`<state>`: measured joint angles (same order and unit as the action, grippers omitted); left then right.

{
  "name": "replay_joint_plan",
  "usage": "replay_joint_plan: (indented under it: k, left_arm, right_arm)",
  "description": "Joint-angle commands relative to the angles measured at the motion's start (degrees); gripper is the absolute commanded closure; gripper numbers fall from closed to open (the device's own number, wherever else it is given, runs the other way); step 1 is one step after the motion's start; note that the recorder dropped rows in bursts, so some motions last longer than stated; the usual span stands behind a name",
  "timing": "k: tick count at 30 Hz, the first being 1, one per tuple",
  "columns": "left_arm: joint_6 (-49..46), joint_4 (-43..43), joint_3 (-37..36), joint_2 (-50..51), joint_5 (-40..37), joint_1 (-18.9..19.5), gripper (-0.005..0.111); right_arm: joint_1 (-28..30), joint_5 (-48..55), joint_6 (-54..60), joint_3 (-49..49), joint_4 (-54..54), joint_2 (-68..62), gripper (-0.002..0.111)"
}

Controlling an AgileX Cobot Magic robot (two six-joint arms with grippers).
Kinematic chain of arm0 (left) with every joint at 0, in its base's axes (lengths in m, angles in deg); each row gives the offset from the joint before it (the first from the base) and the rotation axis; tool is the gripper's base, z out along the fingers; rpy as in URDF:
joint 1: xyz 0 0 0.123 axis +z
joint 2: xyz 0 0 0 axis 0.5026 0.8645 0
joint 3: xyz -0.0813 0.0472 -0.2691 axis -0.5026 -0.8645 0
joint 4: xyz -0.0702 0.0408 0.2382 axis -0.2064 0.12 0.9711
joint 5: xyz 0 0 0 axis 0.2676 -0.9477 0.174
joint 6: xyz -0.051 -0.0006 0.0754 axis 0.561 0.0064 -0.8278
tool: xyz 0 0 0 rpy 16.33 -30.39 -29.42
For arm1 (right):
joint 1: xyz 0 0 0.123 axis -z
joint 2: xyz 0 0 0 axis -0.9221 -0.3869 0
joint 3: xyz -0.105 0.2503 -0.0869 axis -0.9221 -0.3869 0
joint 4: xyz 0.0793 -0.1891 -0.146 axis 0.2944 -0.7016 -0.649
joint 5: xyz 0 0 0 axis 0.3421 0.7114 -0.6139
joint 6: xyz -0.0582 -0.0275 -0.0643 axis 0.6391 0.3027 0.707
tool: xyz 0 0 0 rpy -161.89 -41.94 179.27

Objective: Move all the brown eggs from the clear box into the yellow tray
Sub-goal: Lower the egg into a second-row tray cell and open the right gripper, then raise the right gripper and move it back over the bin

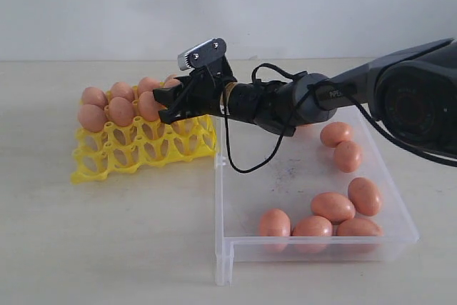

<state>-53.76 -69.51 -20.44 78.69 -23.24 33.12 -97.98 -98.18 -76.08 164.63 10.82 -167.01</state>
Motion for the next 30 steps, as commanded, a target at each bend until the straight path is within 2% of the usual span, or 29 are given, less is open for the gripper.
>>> replay_joint_plan:
  k: [1, 6, 8, 10, 12, 13, 14, 25, 30]
  left_arm:
    - [-0.52, -0.19, 0.15, -0.16, 0.0, -0.24, 0.103]
    - [-0.52, -0.19, 0.15, -0.16, 0.0, -0.24, 0.103]
    - [-0.52, -0.19, 0.15, -0.16, 0.0, -0.24, 0.103]
    - [-0.52, -0.19, 0.15, -0.16, 0.0, -0.24, 0.103]
    - [-0.52, -0.19, 0.15, -0.16, 0.0, -0.24, 0.103]
    - [-0.52, -0.19, 0.15, -0.16, 0.0, -0.24, 0.103]
    - [-0.52, -0.19, 0.15, -0.16, 0.0, -0.24, 0.103]
    - [-0.52, -0.19, 0.15, -0.16, 0.0, -0.24, 0.103]
    - [-0.52, -0.19, 0.15, -0.16, 0.0, -0.24, 0.103]
  right_arm:
    - [-1.13, 9.2, 1.79, 1.06, -0.79, -0.49, 0.109]
    - [-1.24, 9.07, 1.45, 1.84, -0.64, -0.49, 0.109]
    - [-1.24, 9.07, 1.07, 1.84, -0.63, -0.49, 0.103]
    - [-1.24, 8.94, 1.05, 1.84, -0.63, -0.49, 0.084]
    - [-1.24, 8.94, 0.82, 1.94, 0.79, -0.49, 0.058]
    - [-1.24, 9.06, 0.82, 1.94, 2.22, -0.49, 0.05]
    - [-1.24, 9.06, 0.82, 1.94, 3.47, -0.36, 0.046]
    - [-1.24, 9.31, 0.54, 3.08, 3.86, 4.22, 0.046]
    - [-1.24, 16.4, -1.36, 3.08, 3.41, 10.44, 0.046]
